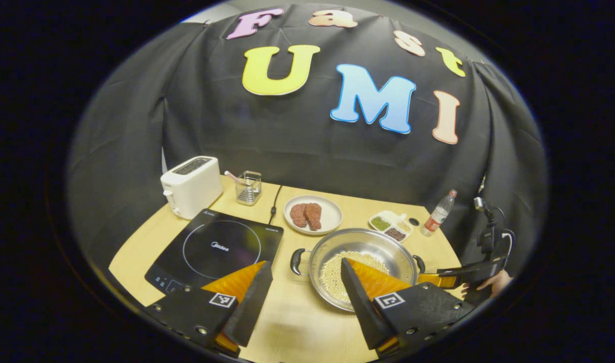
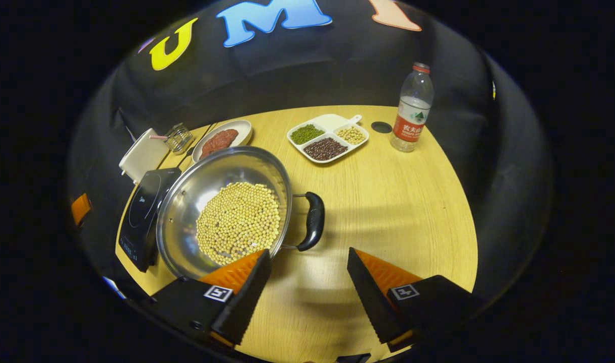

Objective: First push the handle of the pot to place it horizontally, then grasp the pot with both hands and set it on the induction cooktop.

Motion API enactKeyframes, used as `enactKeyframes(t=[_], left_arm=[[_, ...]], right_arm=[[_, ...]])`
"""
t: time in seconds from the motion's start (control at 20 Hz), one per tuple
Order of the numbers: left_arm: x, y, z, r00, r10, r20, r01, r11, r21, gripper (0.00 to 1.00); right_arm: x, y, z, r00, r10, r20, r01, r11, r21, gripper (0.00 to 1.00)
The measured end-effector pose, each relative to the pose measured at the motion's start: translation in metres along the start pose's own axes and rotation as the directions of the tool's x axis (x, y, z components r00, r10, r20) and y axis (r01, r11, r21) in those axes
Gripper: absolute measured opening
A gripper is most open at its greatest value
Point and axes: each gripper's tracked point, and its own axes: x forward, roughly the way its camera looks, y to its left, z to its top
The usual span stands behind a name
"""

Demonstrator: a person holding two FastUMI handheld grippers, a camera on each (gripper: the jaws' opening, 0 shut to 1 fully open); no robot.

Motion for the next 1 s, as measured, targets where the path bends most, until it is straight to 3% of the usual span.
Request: enactKeyframes(t=[0.35,0.55,0.7,0.75,0.95,1.0], left_arm=[[0.068,0.003,-0.004,0.99,-0.093,-0.103,0.095,0.995,0.009,0.82],[0.1,0.001,-0.022,0.973,-0.148,-0.175,0.153,0.988,0.014,0.84],[0.126,0.013,-0.044,0.964,-0.133,-0.229,0.145,0.989,0.037,0.81],[0.134,0.014,-0.051,0.96,-0.14,-0.242,0.151,0.988,0.028,0.85],[0.161,0.017,-0.076,0.945,-0.164,-0.283,0.164,0.986,-0.023,0.82],[0.166,0.015,-0.08,0.941,-0.177,-0.287,0.168,0.984,-0.054,0.85]], right_arm=[[-0.027,0.014,0.032,0.998,0.031,0.05,-0.034,0.998,0.052,0.98],[-0.012,0.012,0.04,0.999,0.031,0.024,-0.034,0.992,0.124,0.98],[0.004,0.008,0.042,0.999,0.027,0.017,-0.029,0.991,0.132,0.98],[0.009,0.008,0.041,1.0,0.023,0.012,-0.025,0.991,0.13,0.98],[0.035,0.004,0.039,1.0,0.022,-0.011,-0.021,0.993,0.113,0.98],[0.041,0.005,0.038,0.999,0.027,-0.017,-0.025,0.994,0.11,0.98]])
